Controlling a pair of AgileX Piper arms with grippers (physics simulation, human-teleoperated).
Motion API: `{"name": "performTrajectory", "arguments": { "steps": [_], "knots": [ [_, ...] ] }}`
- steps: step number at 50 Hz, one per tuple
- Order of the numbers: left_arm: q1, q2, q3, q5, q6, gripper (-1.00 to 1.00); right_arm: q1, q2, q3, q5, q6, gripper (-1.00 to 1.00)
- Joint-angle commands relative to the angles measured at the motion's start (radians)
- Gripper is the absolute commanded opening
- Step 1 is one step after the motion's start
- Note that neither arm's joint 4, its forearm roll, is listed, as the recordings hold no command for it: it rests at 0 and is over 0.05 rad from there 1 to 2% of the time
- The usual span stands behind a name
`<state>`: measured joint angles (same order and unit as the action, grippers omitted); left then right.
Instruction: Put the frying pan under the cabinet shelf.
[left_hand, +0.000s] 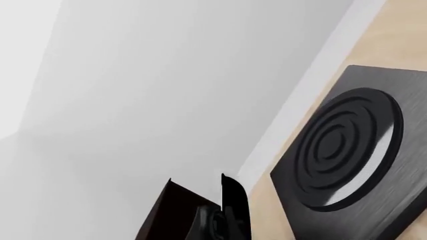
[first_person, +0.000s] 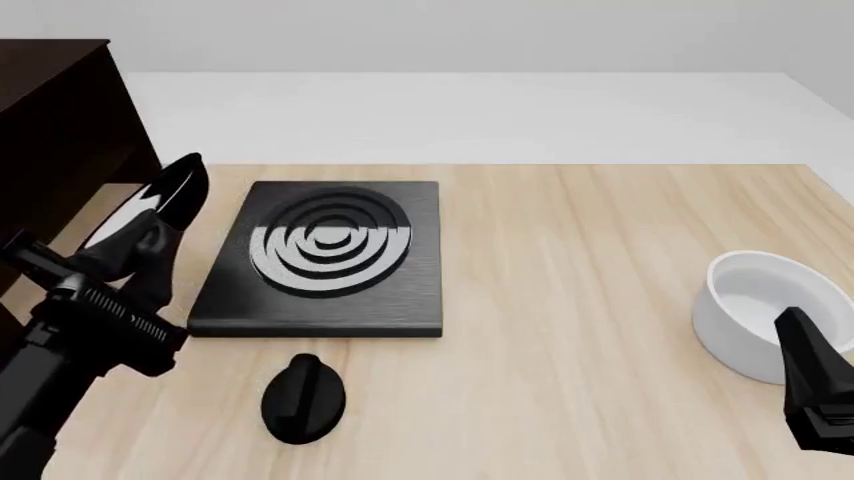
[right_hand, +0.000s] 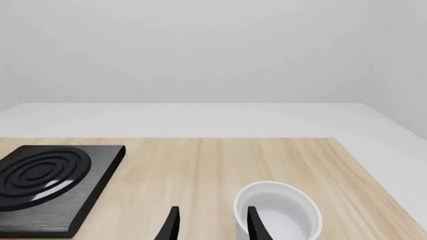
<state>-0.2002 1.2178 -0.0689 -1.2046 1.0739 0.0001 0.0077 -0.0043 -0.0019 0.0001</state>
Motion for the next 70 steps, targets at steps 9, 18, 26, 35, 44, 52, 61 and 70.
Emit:
{"name": "performTrajectory", "arguments": {
  "steps": [9,18,26,35,44,52,61,70],
  "knots": [
    [0.046,0.029,-0.032,-0.015,0.025,-1.00,0.000,0.000,0.000,0.000,0.000,1.00],
    [0.074,0.035,-0.039,-0.015,0.000,-1.00,0.000,0.000,0.000,0.000,0.000,1.00],
    [0.090,0.041,-0.041,-0.015,-0.007,-1.00,0.000,0.000,0.000,0.000,0.000,1.00],
    [0.111,0.040,-0.033,-0.015,-0.014,-1.00,0.000,0.000,0.000,0.000,0.000,1.00],
    [0.122,0.052,-0.041,-0.015,-0.016,-1.00,0.000,0.000,0.000,0.000,0.000,1.00],
    [0.128,0.081,-0.057,-0.015,-0.024,-1.00,0.000,0.000,0.000,0.000,0.000,1.00],
    [0.129,0.121,-0.082,-0.015,-0.025,-1.00,0.000,0.000,0.000,0.000,0.000,1.00],
    [0.141,0.144,-0.096,-0.015,-0.035,-1.00,0.000,0.000,0.000,0.000,0.000,1.00]
  ]
}}
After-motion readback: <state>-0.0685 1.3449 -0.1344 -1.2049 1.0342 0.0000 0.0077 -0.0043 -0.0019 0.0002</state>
